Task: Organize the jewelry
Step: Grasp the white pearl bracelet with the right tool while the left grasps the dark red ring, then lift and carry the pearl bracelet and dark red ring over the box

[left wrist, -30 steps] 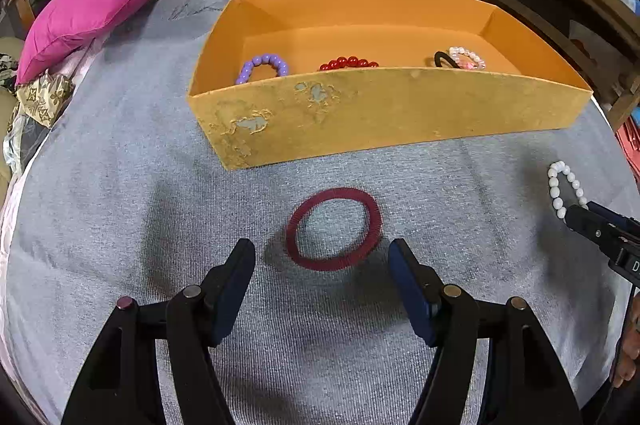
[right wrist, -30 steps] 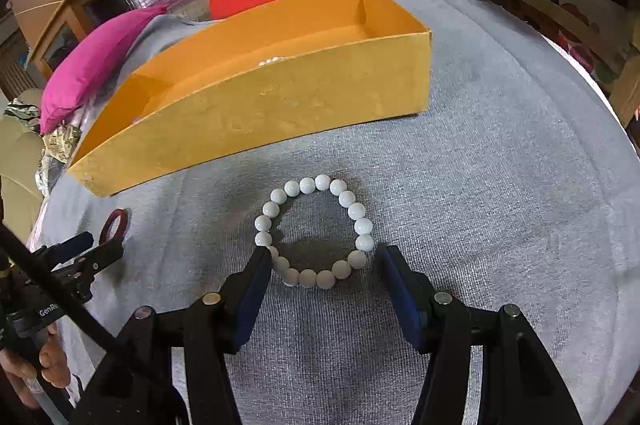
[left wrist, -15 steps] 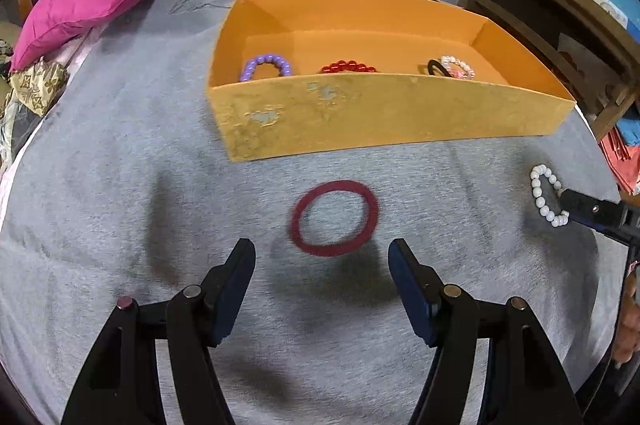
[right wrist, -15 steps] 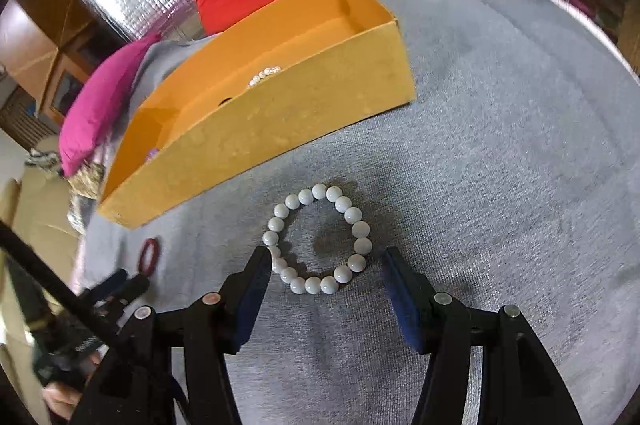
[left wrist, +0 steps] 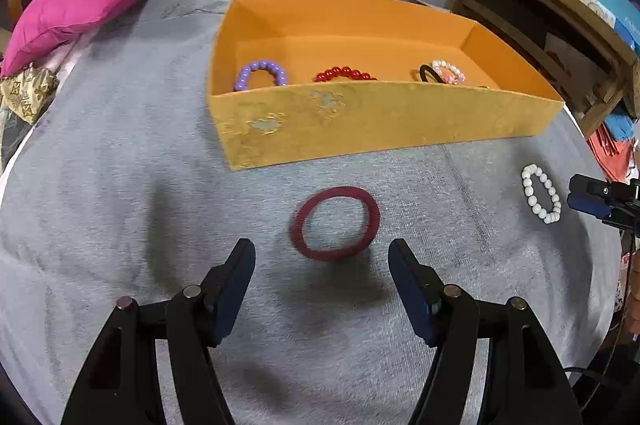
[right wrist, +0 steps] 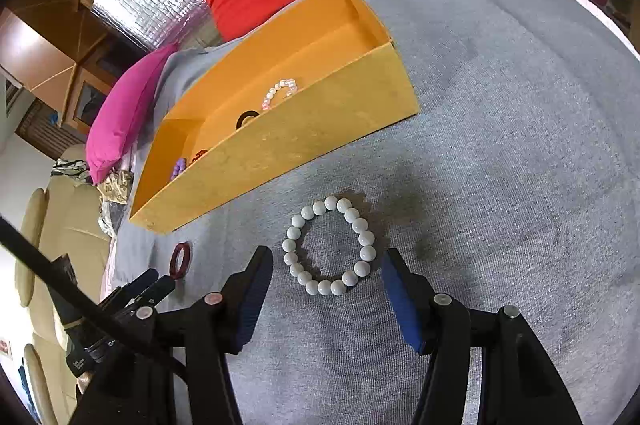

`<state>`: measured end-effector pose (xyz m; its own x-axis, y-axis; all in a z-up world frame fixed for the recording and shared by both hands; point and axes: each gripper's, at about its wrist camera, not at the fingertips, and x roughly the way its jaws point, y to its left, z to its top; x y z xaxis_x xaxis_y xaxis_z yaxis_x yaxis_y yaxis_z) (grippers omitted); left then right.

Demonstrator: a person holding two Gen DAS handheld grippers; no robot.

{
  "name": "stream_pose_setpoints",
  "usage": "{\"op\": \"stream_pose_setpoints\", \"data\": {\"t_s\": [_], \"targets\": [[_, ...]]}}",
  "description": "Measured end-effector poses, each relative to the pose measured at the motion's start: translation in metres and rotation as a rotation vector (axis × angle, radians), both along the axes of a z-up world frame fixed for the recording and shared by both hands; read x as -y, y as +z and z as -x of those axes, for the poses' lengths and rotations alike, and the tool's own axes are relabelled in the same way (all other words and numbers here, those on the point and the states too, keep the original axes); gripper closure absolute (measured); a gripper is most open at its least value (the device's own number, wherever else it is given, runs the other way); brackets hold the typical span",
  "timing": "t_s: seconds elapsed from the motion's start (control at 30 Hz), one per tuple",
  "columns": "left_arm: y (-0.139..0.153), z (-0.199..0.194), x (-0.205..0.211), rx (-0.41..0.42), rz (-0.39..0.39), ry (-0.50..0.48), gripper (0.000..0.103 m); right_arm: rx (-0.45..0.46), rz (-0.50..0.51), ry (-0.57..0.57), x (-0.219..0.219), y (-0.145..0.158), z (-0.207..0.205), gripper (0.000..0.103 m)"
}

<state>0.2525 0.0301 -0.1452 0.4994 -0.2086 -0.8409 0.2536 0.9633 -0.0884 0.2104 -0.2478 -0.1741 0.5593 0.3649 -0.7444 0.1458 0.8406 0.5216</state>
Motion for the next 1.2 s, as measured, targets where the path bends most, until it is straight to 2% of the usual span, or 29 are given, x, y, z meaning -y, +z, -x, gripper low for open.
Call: {"op": "stream_pose_setpoints", "data": {"t_s": [0.13,0.23,0.3,0.4,0.5,0.53,0.6,0.63,0.8,1.03,1.2], "targets": [[-0.004,-0.01,0.002,-0.01,0.019,0.037,0.033,-0.005,0.015,-0.017,0.005,-0.002,-0.004,0.047],[-0.006,-0.015,0.004,-0.014,0.046,0.045,0.033,-0.012,0.035,-0.029,0.007,-0.005,-0.006,0.054],[-0.006,-0.016,0.006,-0.013,0.062,0.039,0.046,-0.021,0.047,-0.036,0.007,-0.007,-0.009,0.056],[-0.007,-0.016,0.01,-0.016,0.078,0.017,0.058,-0.028,0.072,-0.027,0.003,-0.009,-0.014,0.064],[-0.007,-0.014,0.012,-0.006,0.08,-0.003,0.068,-0.028,0.154,-0.011,-0.007,-0.01,-0.017,0.069],[-0.007,-0.013,0.012,-0.005,0.085,-0.006,0.071,-0.03,0.184,-0.004,-0.011,-0.011,-0.019,0.075],[-0.007,-0.013,0.011,-0.005,0.094,-0.011,0.087,-0.029,0.255,0.004,-0.019,-0.012,-0.02,0.083],[-0.008,-0.012,0.011,-0.011,0.101,-0.016,0.09,-0.026,0.29,0.007,-0.022,-0.012,-0.02,0.088],[-0.01,-0.006,0.018,-0.006,0.087,-0.049,0.093,-0.003,0.365,0.024,-0.034,-0.009,-0.018,0.092],[-0.007,0.006,0.027,0.001,0.051,-0.075,0.093,0.045,0.314,0.028,-0.033,0.004,-0.009,0.092],[-0.009,0.004,0.023,0.004,0.007,-0.048,0.093,0.031,0.305,0.024,-0.029,0.002,-0.01,0.092]]}}
